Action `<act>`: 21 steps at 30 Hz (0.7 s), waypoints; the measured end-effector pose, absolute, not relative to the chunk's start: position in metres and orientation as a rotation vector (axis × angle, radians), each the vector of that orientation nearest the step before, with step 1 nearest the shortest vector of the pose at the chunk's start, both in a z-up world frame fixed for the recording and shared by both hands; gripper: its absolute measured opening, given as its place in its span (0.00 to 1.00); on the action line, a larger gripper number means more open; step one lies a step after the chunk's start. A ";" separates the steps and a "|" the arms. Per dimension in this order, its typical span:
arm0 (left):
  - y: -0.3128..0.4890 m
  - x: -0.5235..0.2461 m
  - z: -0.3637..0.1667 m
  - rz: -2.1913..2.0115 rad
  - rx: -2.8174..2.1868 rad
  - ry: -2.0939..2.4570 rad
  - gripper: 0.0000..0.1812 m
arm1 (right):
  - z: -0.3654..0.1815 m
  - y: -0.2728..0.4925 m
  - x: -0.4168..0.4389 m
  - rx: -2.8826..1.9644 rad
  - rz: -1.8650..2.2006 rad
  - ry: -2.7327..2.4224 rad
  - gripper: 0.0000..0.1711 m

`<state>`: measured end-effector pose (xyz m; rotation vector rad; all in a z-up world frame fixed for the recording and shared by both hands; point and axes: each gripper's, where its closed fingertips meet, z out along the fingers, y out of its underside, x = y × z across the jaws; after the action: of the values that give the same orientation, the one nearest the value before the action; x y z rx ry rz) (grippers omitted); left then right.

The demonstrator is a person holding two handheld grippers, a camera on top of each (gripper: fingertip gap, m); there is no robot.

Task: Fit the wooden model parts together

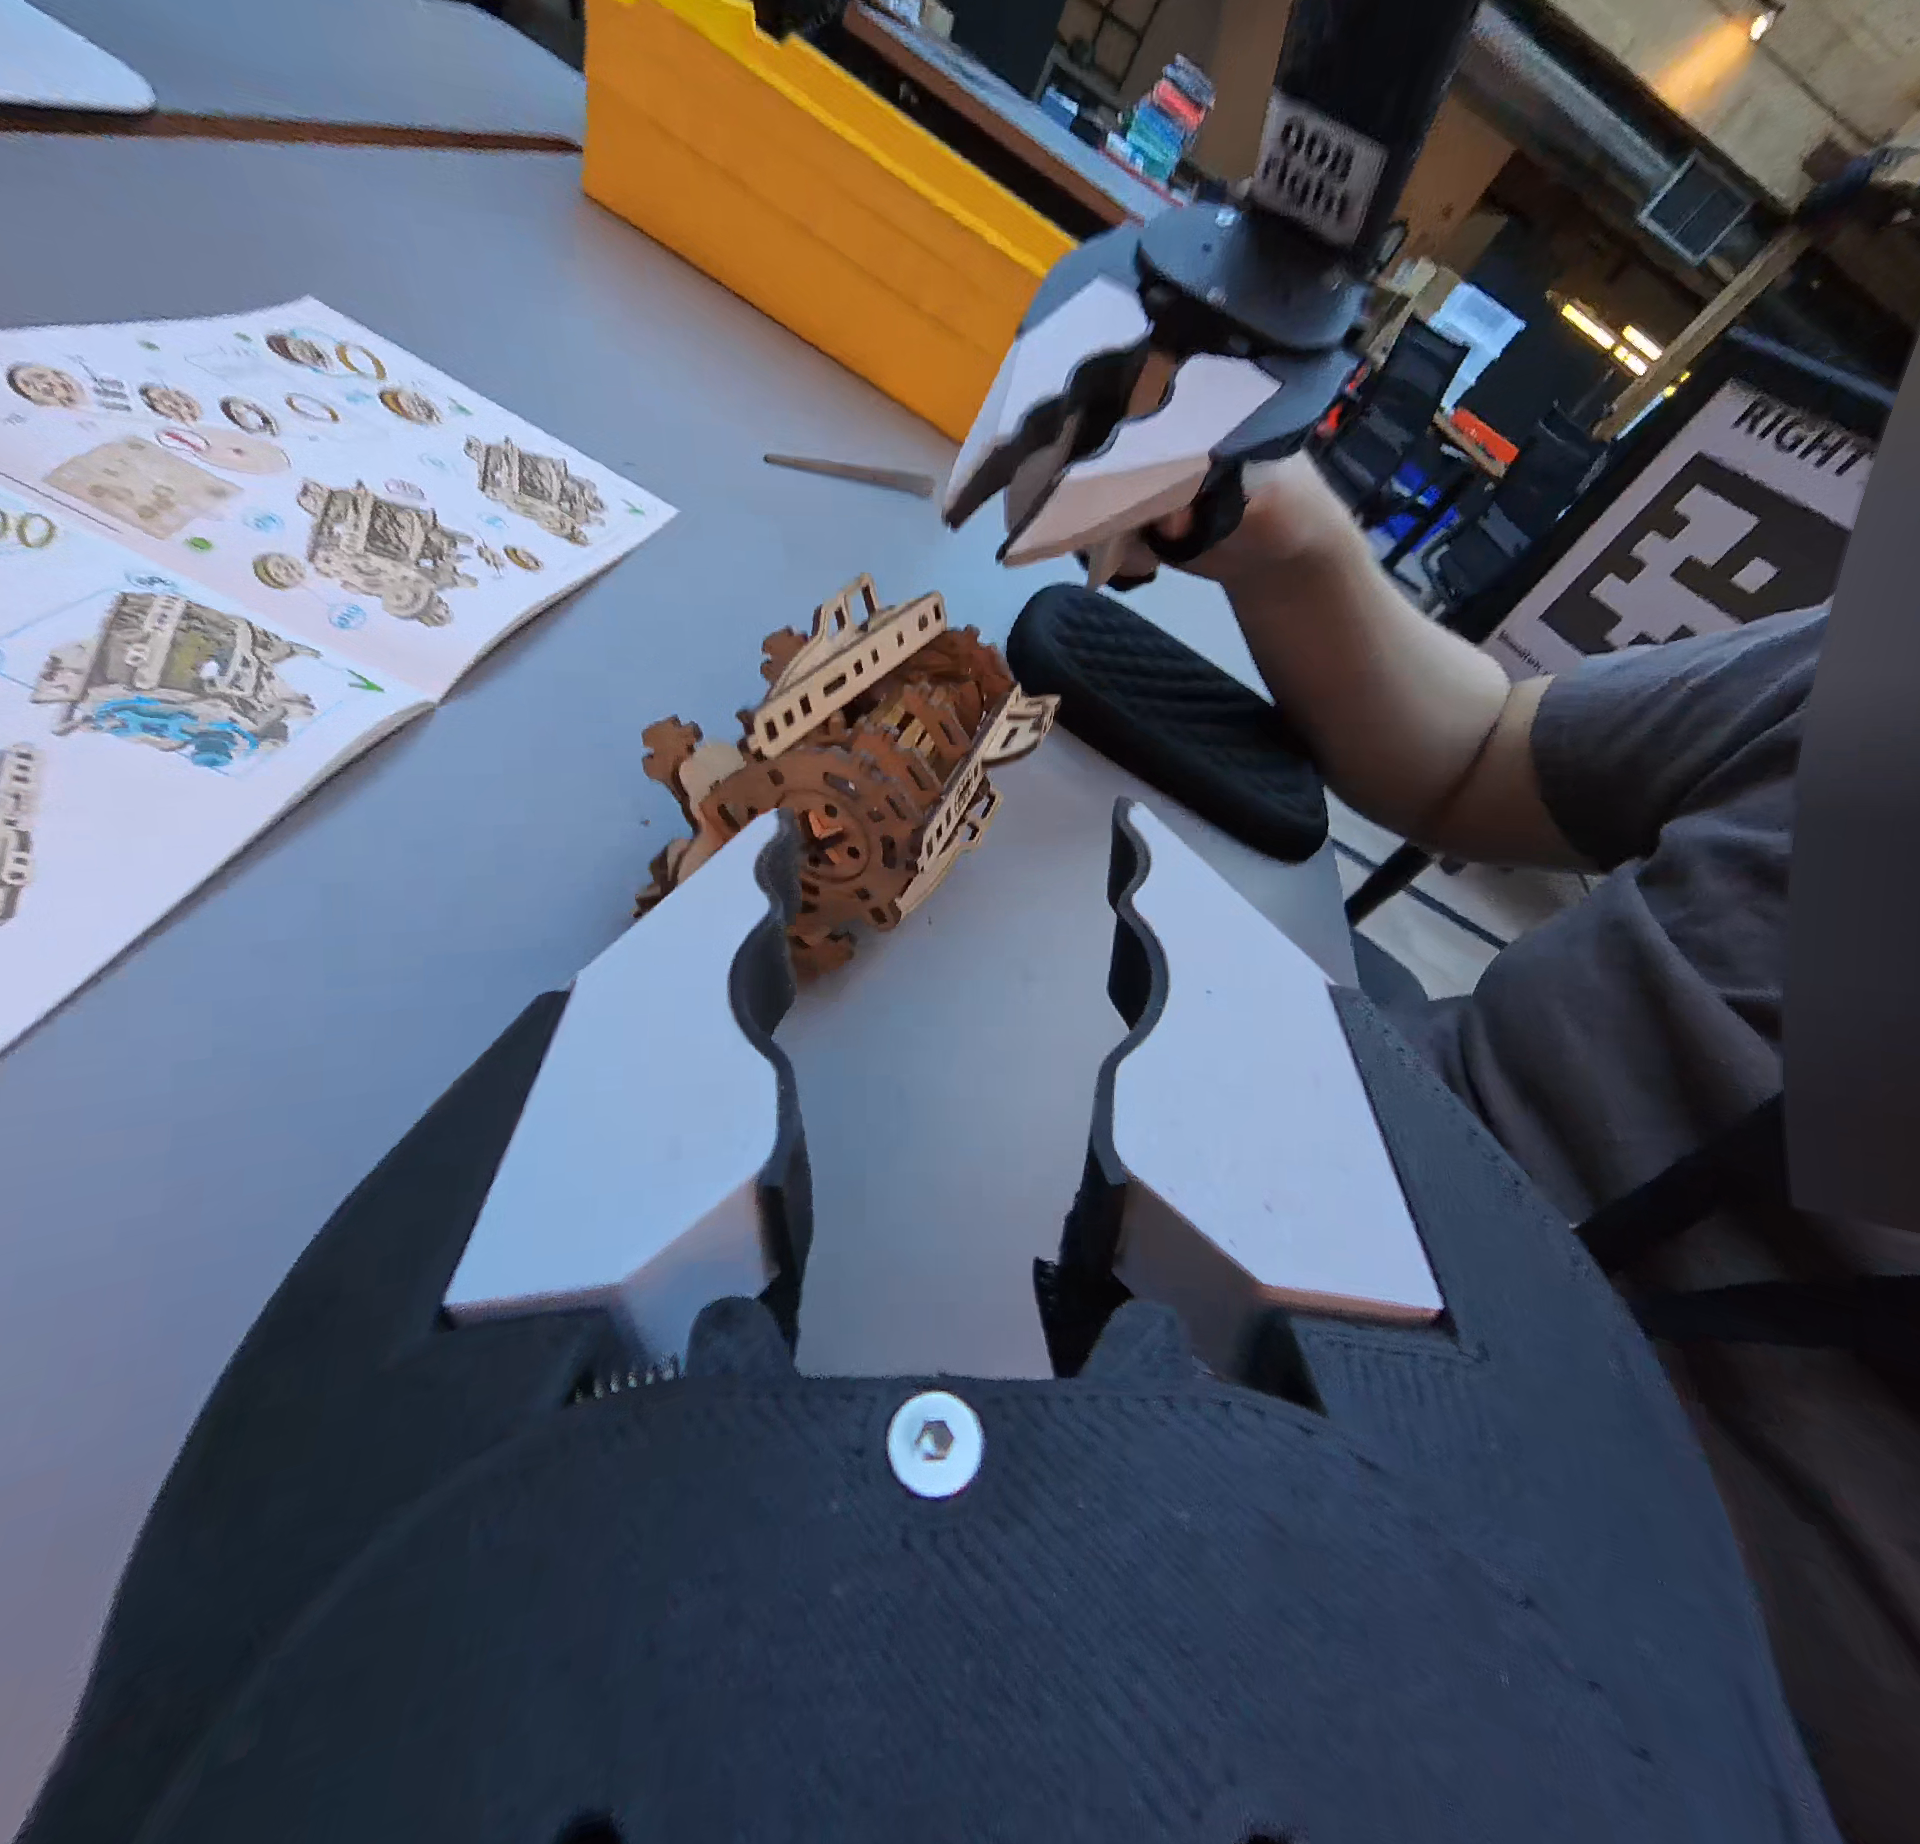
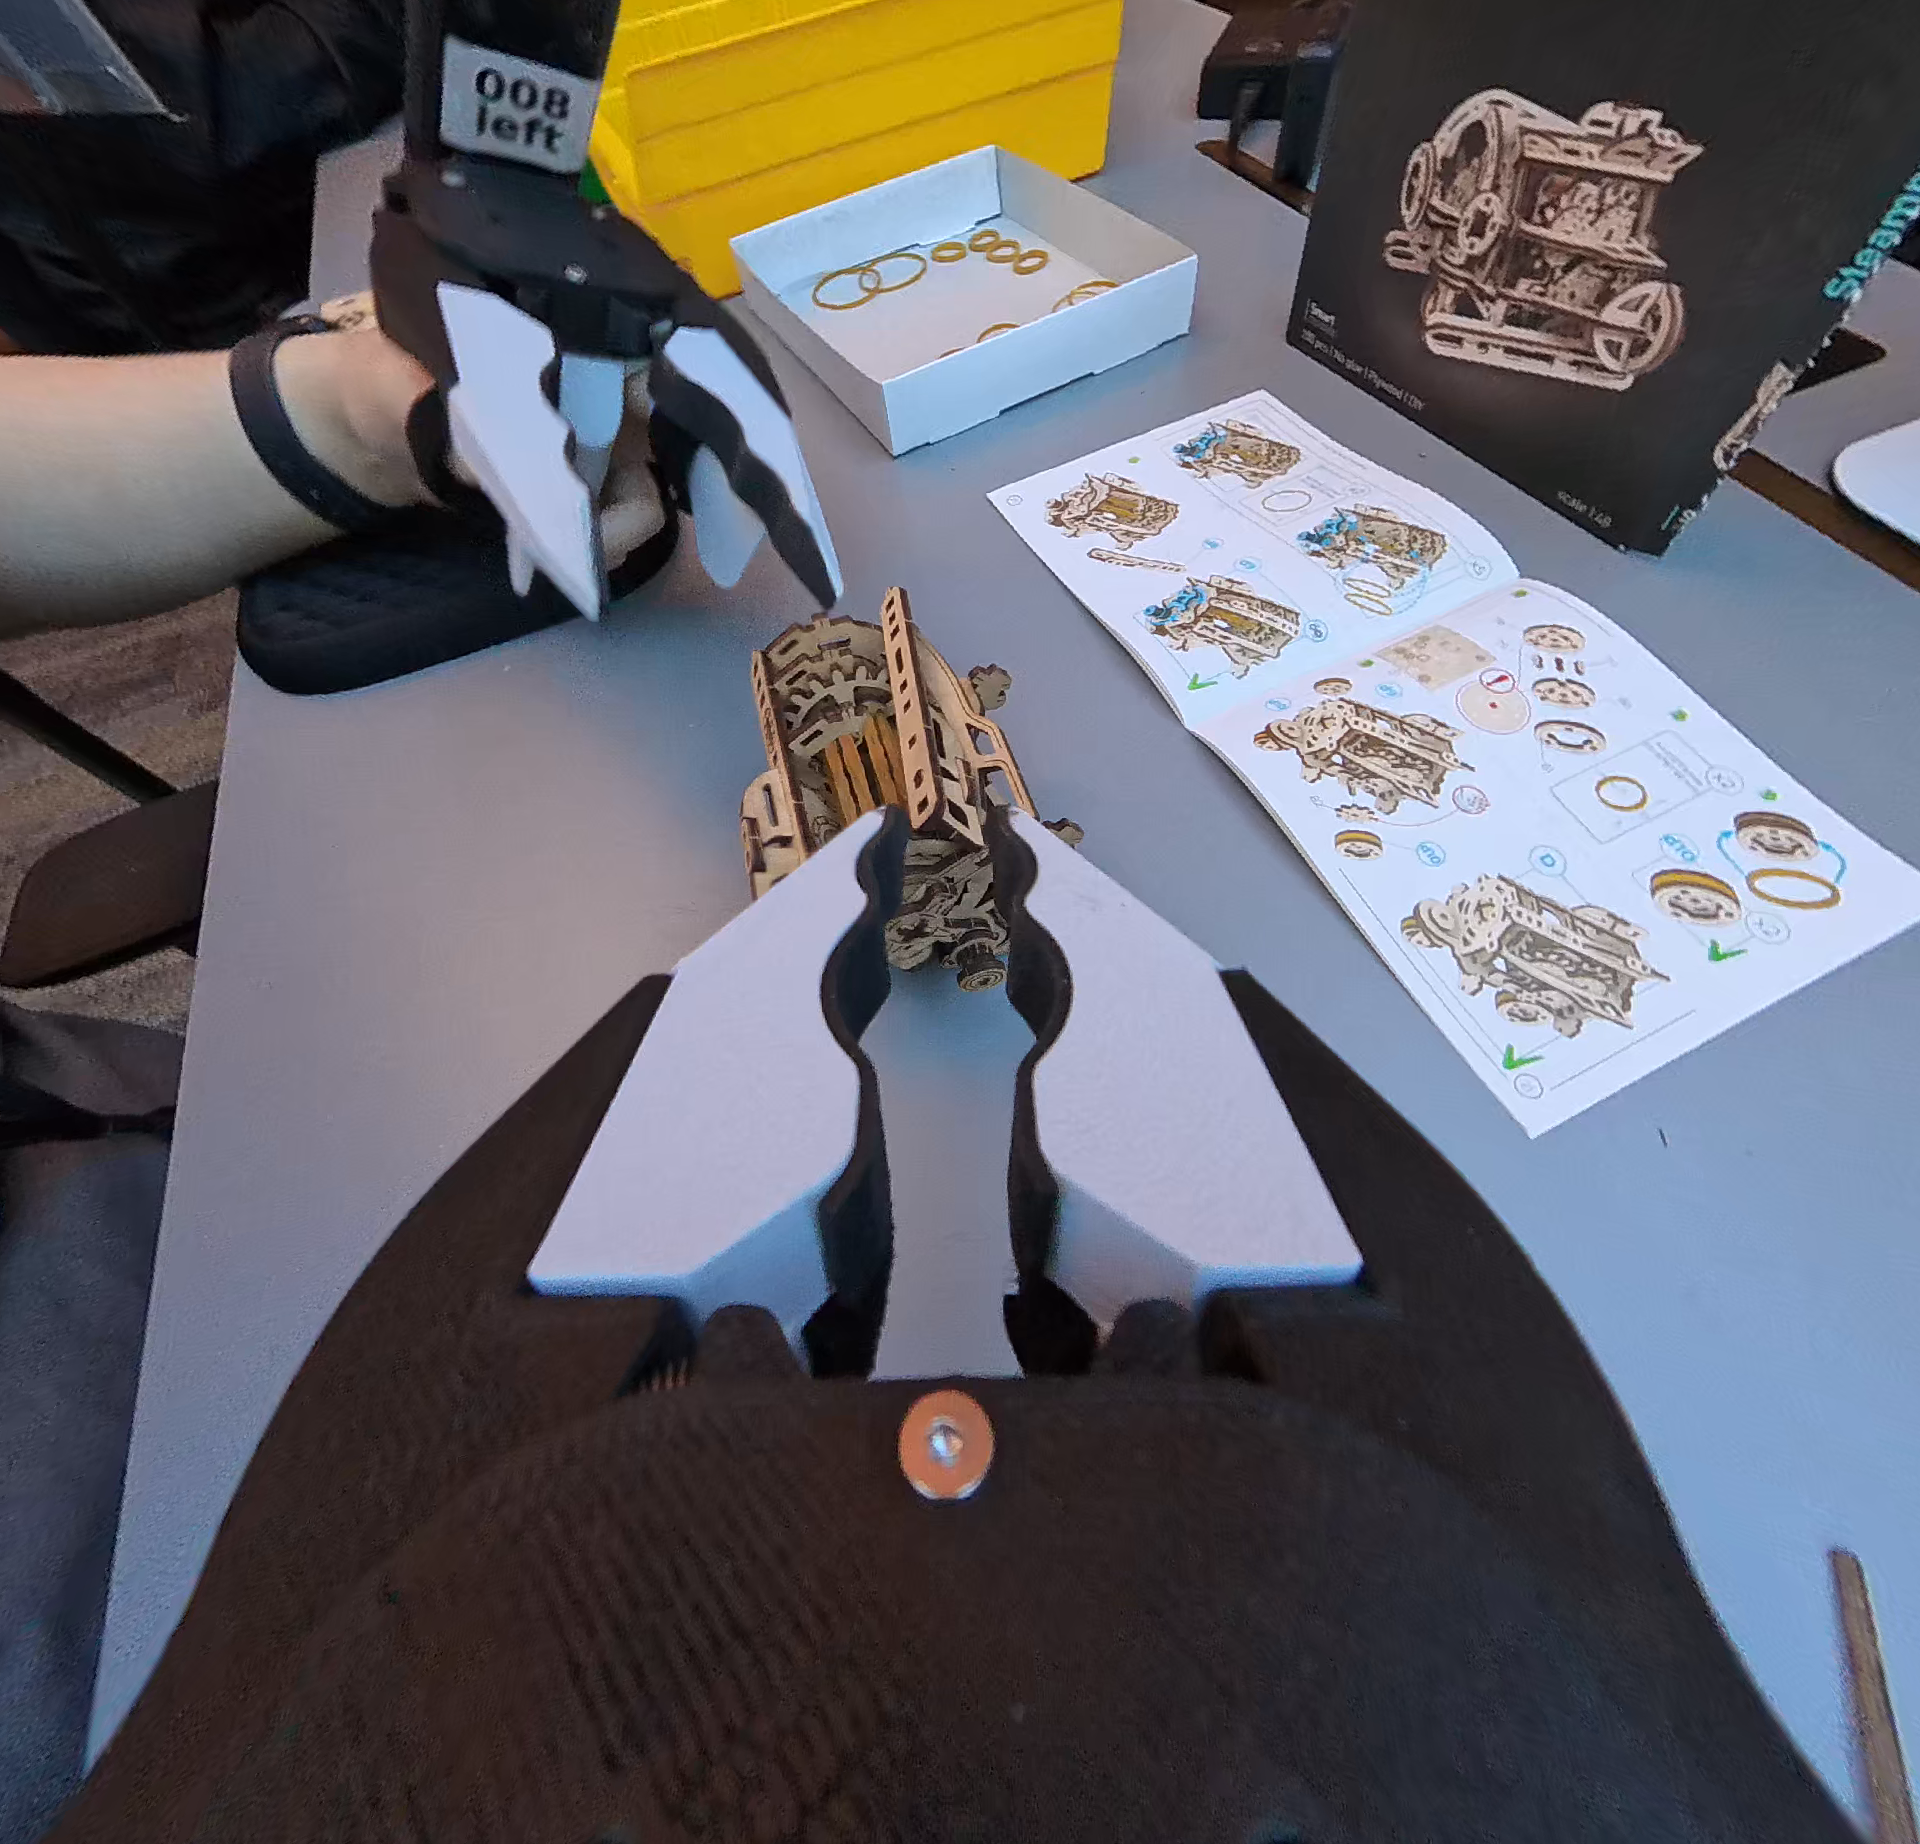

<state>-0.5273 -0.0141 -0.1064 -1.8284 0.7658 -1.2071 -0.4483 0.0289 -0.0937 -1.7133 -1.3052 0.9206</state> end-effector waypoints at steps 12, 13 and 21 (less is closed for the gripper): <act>0.040 -0.540 -0.094 -0.969 -1.779 1.044 0.13 | -0.098 0.032 -0.470 -1.609 0.859 -1.567 0.06; 0.041 -0.537 -0.095 -0.990 -1.777 1.054 0.13 | -0.099 0.032 -0.473 -1.610 0.850 -1.575 0.06; 0.031 -0.527 -0.114 -1.019 -1.794 1.142 0.14 | -0.114 0.025 -0.478 -1.622 0.797 -1.675 0.05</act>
<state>-0.5273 0.0309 -0.1138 -1.7941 1.1417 -1.0193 -0.4784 0.0254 -0.1143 -1.6217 -1.6755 0.7970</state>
